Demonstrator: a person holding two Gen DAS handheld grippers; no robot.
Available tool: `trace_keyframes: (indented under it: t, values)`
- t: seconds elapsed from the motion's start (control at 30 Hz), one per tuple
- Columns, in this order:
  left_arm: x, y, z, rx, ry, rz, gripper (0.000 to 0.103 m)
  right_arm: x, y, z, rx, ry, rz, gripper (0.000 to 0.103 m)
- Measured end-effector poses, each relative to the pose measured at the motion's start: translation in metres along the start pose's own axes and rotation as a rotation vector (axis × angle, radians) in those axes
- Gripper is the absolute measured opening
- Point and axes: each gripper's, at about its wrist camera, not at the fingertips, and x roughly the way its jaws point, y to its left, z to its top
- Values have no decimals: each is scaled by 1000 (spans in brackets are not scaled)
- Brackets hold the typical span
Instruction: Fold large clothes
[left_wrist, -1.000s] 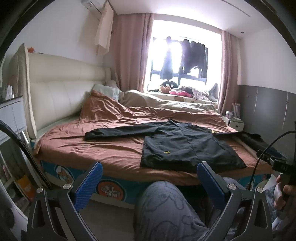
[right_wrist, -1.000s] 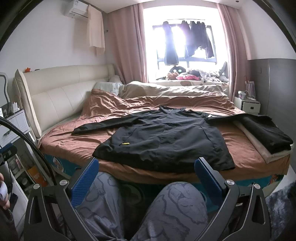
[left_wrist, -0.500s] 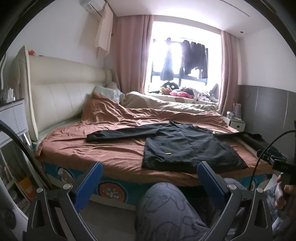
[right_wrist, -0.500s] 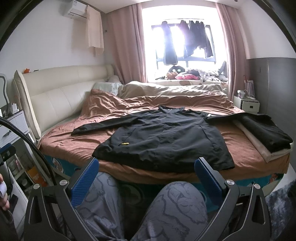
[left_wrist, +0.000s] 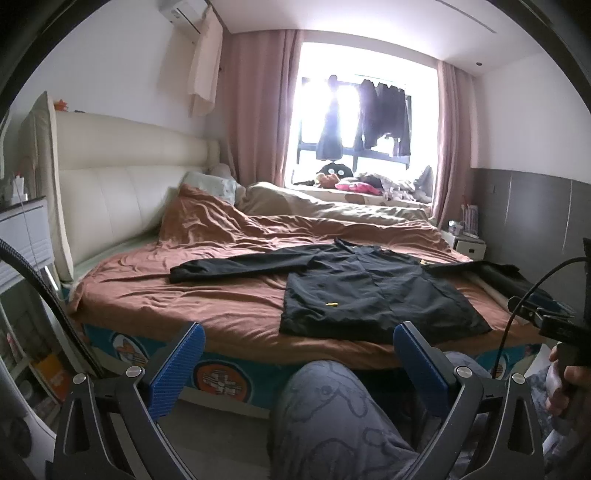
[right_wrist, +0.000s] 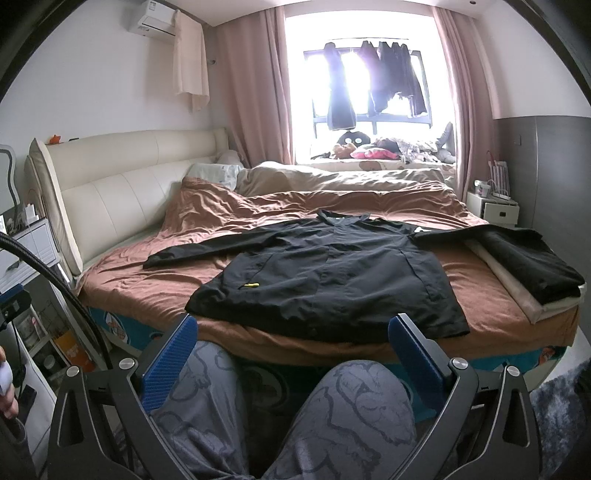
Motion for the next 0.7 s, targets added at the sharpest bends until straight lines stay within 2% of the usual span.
trace_keyframes:
  t: [0.7]
  values:
    - [-2, -8, -3, 6, 4, -17, 102, -1, 2, -2, -7, -6, -1, 103]
